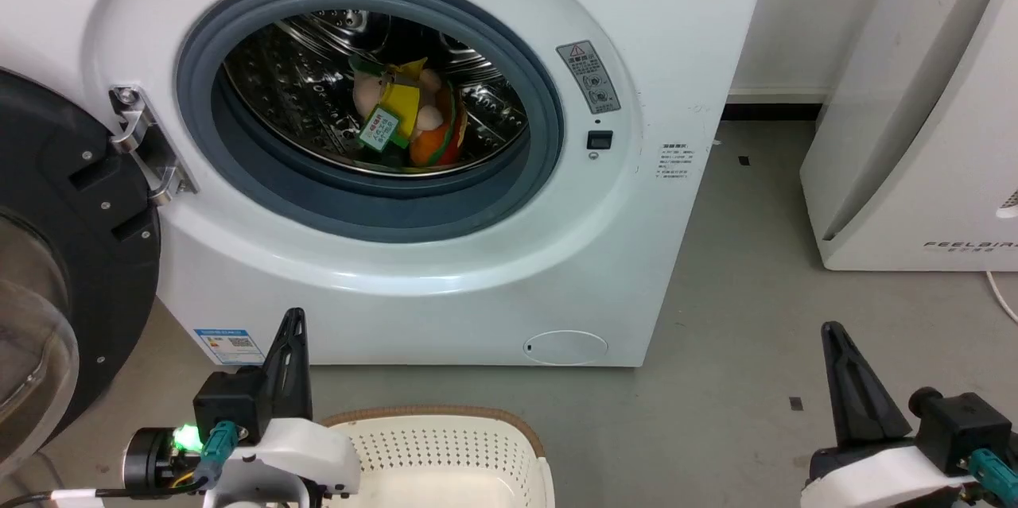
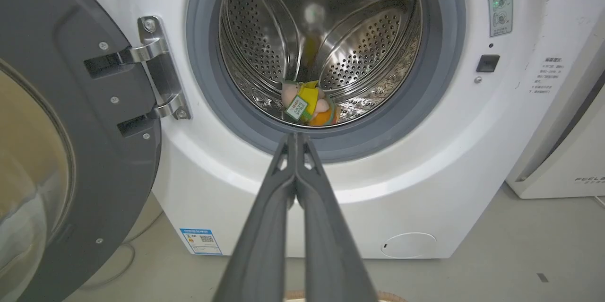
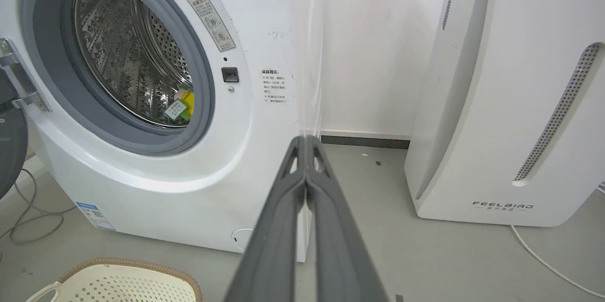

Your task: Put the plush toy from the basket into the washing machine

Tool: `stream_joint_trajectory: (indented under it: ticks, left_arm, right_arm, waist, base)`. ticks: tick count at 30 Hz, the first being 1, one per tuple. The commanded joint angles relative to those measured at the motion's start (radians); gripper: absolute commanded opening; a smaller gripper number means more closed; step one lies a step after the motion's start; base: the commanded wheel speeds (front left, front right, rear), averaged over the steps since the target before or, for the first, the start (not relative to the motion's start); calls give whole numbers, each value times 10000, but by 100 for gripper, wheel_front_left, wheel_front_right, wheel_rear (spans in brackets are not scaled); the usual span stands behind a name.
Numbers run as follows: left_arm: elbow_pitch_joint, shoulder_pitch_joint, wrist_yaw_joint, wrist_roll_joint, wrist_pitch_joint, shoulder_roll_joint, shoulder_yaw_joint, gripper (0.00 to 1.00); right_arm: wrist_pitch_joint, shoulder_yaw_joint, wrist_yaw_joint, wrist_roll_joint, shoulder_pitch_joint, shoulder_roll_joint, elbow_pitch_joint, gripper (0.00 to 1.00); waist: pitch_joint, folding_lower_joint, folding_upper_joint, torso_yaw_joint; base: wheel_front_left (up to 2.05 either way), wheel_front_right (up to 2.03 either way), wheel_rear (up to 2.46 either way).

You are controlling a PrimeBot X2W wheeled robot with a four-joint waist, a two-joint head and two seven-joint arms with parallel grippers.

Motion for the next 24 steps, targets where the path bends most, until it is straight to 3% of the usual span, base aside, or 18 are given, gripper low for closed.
stream_joint_trajectory:
  ticks: [1, 24]
  left_arm:
    - [-94, 150, -41, 91, 68, 0, -12, 0]
    - [-490, 289, -137, 189, 538, -11, -20, 0]
  right_arm:
    - [69, 30, -4, -77, -188, -2, 18, 0]
    - [541, 181, -6, -336, -285, -3, 25, 0]
  waist:
    - [-5, 0, 0, -1]
    - [-127, 0, 0, -34]
  base:
    - [0, 0, 0]
    - [0, 0, 0]
